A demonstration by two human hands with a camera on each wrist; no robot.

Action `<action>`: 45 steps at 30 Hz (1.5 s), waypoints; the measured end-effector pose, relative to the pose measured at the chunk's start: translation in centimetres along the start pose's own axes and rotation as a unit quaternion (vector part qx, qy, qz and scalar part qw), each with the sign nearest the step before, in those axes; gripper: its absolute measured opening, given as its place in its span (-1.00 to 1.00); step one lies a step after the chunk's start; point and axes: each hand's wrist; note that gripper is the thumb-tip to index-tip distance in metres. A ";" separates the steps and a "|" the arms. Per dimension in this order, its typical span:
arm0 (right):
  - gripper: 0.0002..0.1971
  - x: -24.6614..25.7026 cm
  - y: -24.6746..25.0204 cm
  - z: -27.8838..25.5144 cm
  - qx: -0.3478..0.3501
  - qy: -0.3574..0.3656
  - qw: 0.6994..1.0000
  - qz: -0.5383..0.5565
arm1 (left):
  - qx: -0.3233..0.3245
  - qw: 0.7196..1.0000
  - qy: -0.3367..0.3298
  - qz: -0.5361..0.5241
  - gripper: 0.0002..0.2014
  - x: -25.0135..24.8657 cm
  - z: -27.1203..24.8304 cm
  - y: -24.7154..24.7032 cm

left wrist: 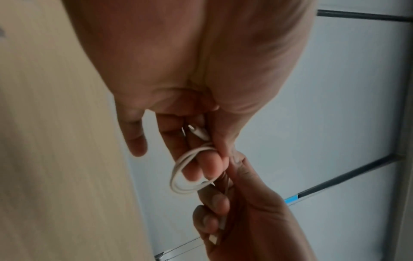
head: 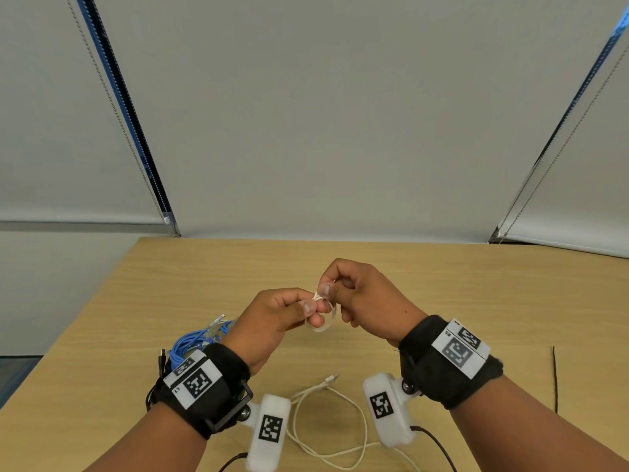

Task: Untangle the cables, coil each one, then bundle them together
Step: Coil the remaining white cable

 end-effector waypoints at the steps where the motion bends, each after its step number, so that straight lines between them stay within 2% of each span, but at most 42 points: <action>1: -0.89 0.0 0.0 0.0 -0.001 0.000 1.000 0.000 | -0.007 1.000 -0.010 0.011 -0.75 -0.1 0.0 -0.1; 3: -0.88 -0.2 -0.1 0.1 0.001 -0.006 1.000 0.012 | -0.021 0.997 -0.036 0.062 -0.77 -0.3 0.0 -0.1; 6: -0.83 -0.6 -0.2 0.1 0.018 -0.031 0.995 0.094 | -0.050 0.988 -0.074 0.129 -0.84 -0.3 0.0 0.2; 11: -0.85 -1.3 0.0 0.2 0.061 -0.102 0.967 0.226 | -0.035 0.988 -0.125 0.081 -0.84 -0.4 -0.2 -0.2; 14: -0.89 -1.3 0.0 0.3 0.049 -0.123 0.964 0.228 | -0.087 0.989 -0.103 0.056 -0.79 0.1 0.0 -0.5; 16: -0.94 -1.3 -0.1 0.5 -0.022 -0.103 0.982 0.159 | -0.136 0.988 -0.066 0.016 -0.77 0.3 0.4 -0.5; 18: -0.91 -1.3 -0.2 0.5 -0.110 -0.055 0.992 0.021 | -0.176 0.984 -0.028 -0.011 -0.74 0.3 0.8 -0.3; 19: -0.90 -1.3 -0.2 0.3 -0.128 -0.031 0.990 -0.040 | -0.190 0.982 -0.013 -0.017 -0.74 0.3 0.9 -0.2; 21: -0.89 -1.1 -0.7 0.1 -0.104 0.002 0.988 -0.111 | -0.209 0.977 0.004 -0.035 -0.76 0.2 1.1 0.1; 24: -0.84 -1.3 -1.9 0.1 -0.057 0.005 0.984 -0.167 | -0.202 0.977 0.006 -0.064 -0.78 0.0 1.2 -0.3; 28: -0.79 -1.4 -2.6 0.3 -0.066 -0.002 0.974 -0.218 | -0.183 0.975 -0.015 -0.124 -0.77 -0.2 1.0 -0.8; 31: -0.87 -1.3 -2.5 0.4 -0.067 -0.004 0.975 -0.213 | -0.165 0.974 -0.023 -0.153 -0.70 -0.2 0.8 -0.8; 33: -0.92 -1.5 -2.5 0.5 -0.063 -0.004 0.983 -0.172 | -0.165 0.981 -0.023 -0.098 -0.70 0.0 0.9 -0.7; 34: -0.90 -1.6 -2.5 0.6 -0.061 -0.008 0.988 -0.139 | -0.175 0.984 -0.017 -0.022 -0.72 0.1 1.0 -0.5; 36: -0.86 -1.7 -2.2 0.7 -0.068 -0.029 0.997 -0.035 | -0.188 0.969 0.000 0.161 -0.75 0.5 1.1 0.2; 38: -0.83 -1.7 -1.7 0.8 -0.062 -0.058 0.994 0.070 | -0.172 0.948 0.007 0.269 -0.78 1.0 0.9 0.7; 41: -0.79 -1.7 -1.3 0.8 -0.031 -0.077 0.988 0.129 | -0.149 0.932 -0.004 0.329 -0.77 1.8 0.5 1.0; 43: -0.82 -1.9 -1.2 0.8 -0.027 -0.073 0.992 0.098 | -0.151 0.931 -0.002 0.332 -0.76 2.3 0.5 1.1; 45: -0.87 -2.1 -1.0 0.8 -0.034 -0.063 0.997 0.018 | -0.159 0.948 0.016 0.274 -0.77 2.5 0.7 1.1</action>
Point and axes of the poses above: each hand's wrist, its own z-axis towards the middle knuckle, its own y-axis out of the back of the hand, x = y × z, and after that the axes turned 10 degrees about x, right-handed
